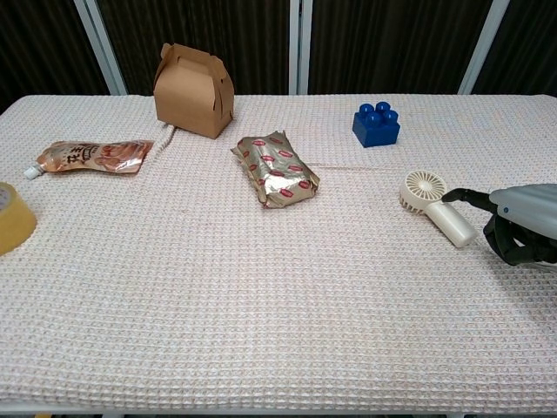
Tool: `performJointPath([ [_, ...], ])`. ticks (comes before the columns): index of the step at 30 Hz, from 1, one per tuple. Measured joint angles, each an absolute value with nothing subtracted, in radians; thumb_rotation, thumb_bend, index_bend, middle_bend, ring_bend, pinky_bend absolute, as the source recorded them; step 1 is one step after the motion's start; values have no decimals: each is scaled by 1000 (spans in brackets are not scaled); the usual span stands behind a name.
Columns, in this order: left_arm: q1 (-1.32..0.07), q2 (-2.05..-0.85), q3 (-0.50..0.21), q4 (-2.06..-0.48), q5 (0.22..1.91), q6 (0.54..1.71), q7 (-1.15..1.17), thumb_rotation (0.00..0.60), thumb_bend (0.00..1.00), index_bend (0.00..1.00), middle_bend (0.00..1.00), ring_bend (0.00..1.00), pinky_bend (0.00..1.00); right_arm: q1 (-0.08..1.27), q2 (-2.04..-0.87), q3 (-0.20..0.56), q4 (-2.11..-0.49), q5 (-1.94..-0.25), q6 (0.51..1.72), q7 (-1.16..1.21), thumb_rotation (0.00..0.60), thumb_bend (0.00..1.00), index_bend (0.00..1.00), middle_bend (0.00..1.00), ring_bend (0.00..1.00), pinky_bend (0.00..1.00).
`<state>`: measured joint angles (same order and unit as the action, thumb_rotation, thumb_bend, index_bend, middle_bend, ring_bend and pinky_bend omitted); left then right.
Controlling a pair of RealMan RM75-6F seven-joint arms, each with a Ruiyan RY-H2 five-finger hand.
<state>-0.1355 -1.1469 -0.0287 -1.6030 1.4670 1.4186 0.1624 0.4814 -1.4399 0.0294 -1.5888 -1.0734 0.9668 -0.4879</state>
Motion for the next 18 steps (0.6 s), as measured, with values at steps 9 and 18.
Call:
performJointPath([
  [9,-137,-1145,-29,-1608,1467,1417,165,600,0,128,89,30,259,488,-1442,20,-1591,-1049,962,-497,600,1000,69,980,880,911],
  [18,-136,-1146,-28,-1605,1466,1416,161,600,0,128,89,30,259,496,-1456,5,-1571,-1004,938,-505,600,1000,95,979,880,911],
])
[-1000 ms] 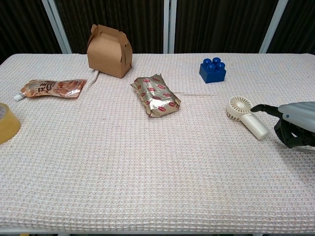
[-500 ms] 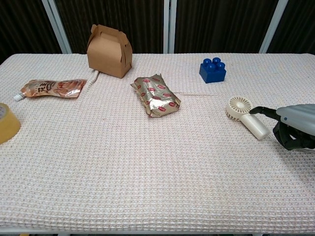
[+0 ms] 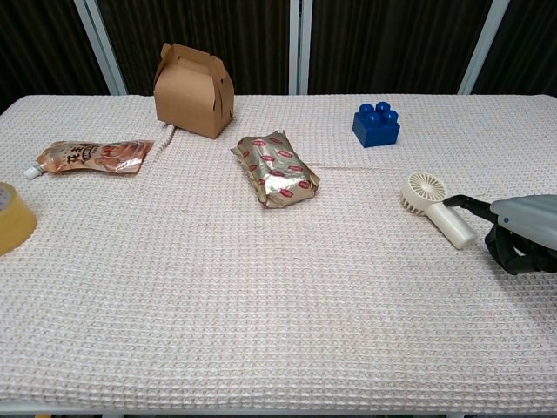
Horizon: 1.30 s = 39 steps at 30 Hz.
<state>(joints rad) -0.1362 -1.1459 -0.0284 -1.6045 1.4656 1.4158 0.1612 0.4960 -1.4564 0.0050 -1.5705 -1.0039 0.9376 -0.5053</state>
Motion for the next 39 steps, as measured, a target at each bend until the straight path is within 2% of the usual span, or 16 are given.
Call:
performJointPath([
  [6,-136,-1142,-32,-1607,1468,1422,160,600,0,128,89,30,259,492,-1447,14,-1583,-1040,964,-467,600,1000,95,980,880,911],
  [15,-137,-1142,-32,-1616,1472,1424,167,600,0,128,89,30,259,448,-1349,32,-1686,-1193,1104,-370,600,1000,95,979,880,911],
  [22,-133,-1143,-34,-1617,1473,1437,171,600,0,128,89,30,259,380,-1285,36,-1703,-1343,1283,-292,600,1000,95,979,879,911],
  [28,-128,-1140,-37,-1625,1473,1448,175,600,0,128,89,31,259,289,-1265,41,-1576,-1441,1493,-246,600,1000,108,980,880,910],
  [30,-126,-1137,-37,-1632,1473,1451,176,600,0,128,89,30,260,256,-1261,41,-1528,-1461,1543,-224,600,1000,110,959,852,881],
  [32,-126,-1132,-37,-1637,1474,1453,179,600,0,128,89,31,260,225,-1261,38,-1476,-1484,1587,-187,600,944,112,876,771,820],
  [34,-126,-1129,-38,-1638,1473,1452,182,600,0,128,89,30,259,196,-1262,32,-1432,-1499,1609,-151,600,780,78,669,574,652],
  [35,-126,-1128,-38,-1639,1471,1449,183,600,0,128,89,31,259,185,-1261,28,-1420,-1499,1608,-142,600,688,44,509,418,499],
  [36,-127,-1127,-38,-1641,1469,1447,183,600,0,128,89,31,259,177,-1259,25,-1417,-1496,1603,-141,600,602,10,316,234,303],
  [38,-127,-1125,-38,-1644,1469,1447,181,600,0,128,89,31,259,171,-1252,19,-1428,-1479,1574,-158,600,475,0,61,32,55],
  [39,-126,-1125,-38,-1644,1470,1449,180,600,0,128,89,30,259,170,-1249,18,-1436,-1473,1559,-167,600,434,0,10,0,3],
])
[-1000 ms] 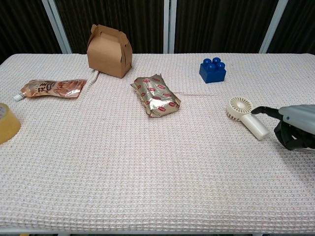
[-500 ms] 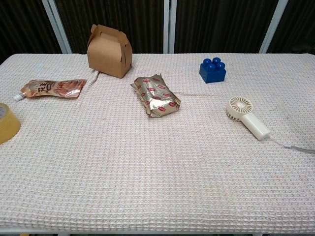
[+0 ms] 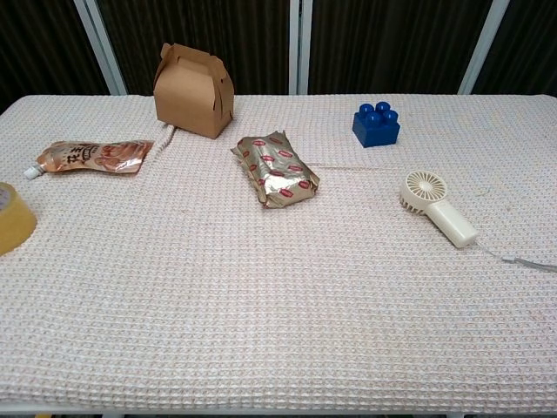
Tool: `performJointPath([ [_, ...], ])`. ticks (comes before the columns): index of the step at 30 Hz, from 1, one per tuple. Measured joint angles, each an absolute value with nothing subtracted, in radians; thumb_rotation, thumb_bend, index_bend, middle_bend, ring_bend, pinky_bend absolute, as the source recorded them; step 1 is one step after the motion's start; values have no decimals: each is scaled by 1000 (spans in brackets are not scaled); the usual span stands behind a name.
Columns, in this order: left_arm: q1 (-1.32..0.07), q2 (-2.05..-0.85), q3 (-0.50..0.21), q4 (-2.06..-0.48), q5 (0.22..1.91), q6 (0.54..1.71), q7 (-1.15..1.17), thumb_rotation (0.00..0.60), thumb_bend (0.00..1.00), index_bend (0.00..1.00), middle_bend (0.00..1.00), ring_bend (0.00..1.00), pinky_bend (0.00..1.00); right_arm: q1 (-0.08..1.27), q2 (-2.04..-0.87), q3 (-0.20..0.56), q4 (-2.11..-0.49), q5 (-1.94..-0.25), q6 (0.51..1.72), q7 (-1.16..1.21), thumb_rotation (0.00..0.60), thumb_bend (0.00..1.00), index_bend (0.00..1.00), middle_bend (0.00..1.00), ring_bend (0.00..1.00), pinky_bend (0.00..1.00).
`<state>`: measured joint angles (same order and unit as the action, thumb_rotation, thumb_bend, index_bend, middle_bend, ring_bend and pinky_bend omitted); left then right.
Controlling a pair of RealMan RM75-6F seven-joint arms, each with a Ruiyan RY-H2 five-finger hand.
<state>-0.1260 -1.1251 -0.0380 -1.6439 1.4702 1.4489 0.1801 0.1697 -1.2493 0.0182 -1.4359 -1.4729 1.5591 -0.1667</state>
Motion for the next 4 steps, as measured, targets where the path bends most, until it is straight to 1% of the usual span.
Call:
performJointPath([
  [2,-124,-1126,-37,-1639,1472,1451,178,600,0,128,89,30,259,166,-1248,19,-1445,-1469,1538,-173,600,405,0,0,0,0],
  [4,-123,-1128,-36,-1632,1471,1451,176,600,0,128,89,30,259,161,-1251,20,-1436,-1479,1550,-148,600,388,0,0,0,0],
])
